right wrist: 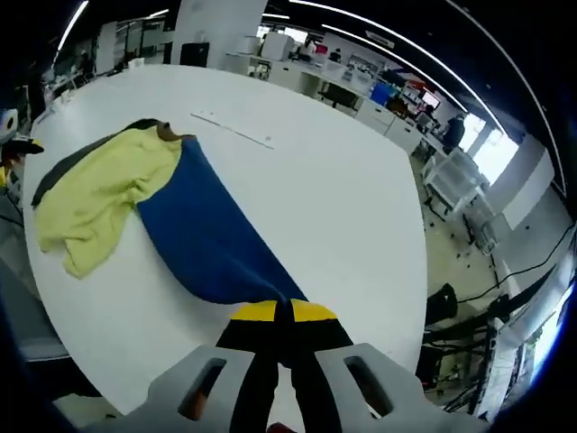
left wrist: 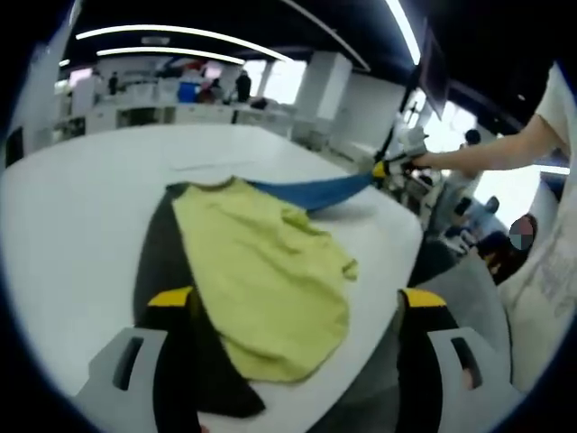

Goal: Fold the garment on the visible template until the final outline fits inside the template.

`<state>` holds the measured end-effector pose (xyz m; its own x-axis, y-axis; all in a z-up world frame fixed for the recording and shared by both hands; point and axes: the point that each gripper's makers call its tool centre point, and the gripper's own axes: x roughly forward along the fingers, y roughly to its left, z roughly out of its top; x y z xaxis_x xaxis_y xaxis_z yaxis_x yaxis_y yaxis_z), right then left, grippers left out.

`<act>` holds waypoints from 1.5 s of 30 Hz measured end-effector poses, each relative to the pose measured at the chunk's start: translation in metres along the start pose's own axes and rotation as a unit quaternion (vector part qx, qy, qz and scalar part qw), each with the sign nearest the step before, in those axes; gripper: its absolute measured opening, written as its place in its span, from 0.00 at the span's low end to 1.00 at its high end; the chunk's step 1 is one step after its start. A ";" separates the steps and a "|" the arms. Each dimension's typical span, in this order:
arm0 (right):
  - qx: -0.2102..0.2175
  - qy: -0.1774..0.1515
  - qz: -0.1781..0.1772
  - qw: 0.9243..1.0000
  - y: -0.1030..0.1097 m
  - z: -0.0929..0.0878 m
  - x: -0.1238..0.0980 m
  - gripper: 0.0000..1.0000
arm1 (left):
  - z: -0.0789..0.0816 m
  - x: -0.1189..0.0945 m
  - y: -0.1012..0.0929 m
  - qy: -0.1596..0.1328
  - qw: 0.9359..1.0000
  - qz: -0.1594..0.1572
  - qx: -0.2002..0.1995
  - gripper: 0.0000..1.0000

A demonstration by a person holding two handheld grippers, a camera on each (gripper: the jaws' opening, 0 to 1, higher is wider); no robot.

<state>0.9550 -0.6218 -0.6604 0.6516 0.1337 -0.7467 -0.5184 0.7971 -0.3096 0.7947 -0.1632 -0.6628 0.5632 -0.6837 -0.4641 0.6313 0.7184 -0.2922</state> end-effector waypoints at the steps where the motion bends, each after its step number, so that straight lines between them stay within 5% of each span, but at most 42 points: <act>1: 0.000 0.002 0.002 1.000 -0.002 -0.001 0.001 0.03 | 0.000 0.000 0.000 0.000 1.000 0.000 0.000 0.88; 13: -0.024 0.022 0.013 0.999 -0.009 -0.014 0.009 0.03 | 0.005 0.003 -0.012 0.009 0.999 -0.011 0.030 0.92; 23: -0.032 0.027 0.027 0.999 0.003 -0.021 0.011 0.03 | 0.031 0.001 -0.020 -0.012 0.998 -0.012 0.057 0.95; 37: -0.030 0.051 0.027 0.998 0.011 -0.039 0.011 0.05 | 0.020 -0.002 -0.019 0.000 0.999 -0.010 0.047 0.96; 45: -0.019 0.047 0.024 0.998 0.010 -0.041 0.008 0.20 | 0.021 -0.001 -0.019 -0.001 0.999 -0.008 0.043 0.95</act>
<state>0.9327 -0.6372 -0.6936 0.5711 0.1140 -0.8129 -0.5704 0.7673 -0.2931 0.7929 -0.1787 -0.6396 0.5541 -0.6948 -0.4585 0.6831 0.6943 -0.2266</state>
